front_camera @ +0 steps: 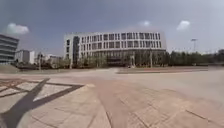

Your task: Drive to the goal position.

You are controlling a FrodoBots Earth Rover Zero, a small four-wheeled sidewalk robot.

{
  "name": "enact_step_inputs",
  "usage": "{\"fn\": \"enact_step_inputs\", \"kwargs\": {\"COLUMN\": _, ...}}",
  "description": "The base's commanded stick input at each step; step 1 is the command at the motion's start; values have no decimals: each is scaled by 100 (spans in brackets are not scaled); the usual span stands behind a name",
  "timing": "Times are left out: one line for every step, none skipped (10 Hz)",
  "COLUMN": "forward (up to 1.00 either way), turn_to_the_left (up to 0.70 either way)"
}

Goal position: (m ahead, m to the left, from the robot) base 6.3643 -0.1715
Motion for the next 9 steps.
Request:
{"fn": "enact_step_inputs", "kwargs": {"forward": 70, "turn_to_the_left": 2}}
{"fn": "enact_step_inputs", "kwargs": {"forward": 70, "turn_to_the_left": 2}}
{"fn": "enact_step_inputs", "kwargs": {"forward": 70, "turn_to_the_left": 2}}
{"fn": "enact_step_inputs", "kwargs": {"forward": 70, "turn_to_the_left": 2}}
{"fn": "enact_step_inputs", "kwargs": {"forward": 70, "turn_to_the_left": 2}}
{"fn": "enact_step_inputs", "kwargs": {"forward": 70, "turn_to_the_left": 2}}
{"fn": "enact_step_inputs", "kwargs": {"forward": 70, "turn_to_the_left": 2}}
{"fn": "enact_step_inputs", "kwargs": {"forward": 70, "turn_to_the_left": 2}}
{"fn": "enact_step_inputs", "kwargs": {"forward": 70, "turn_to_the_left": 2}}
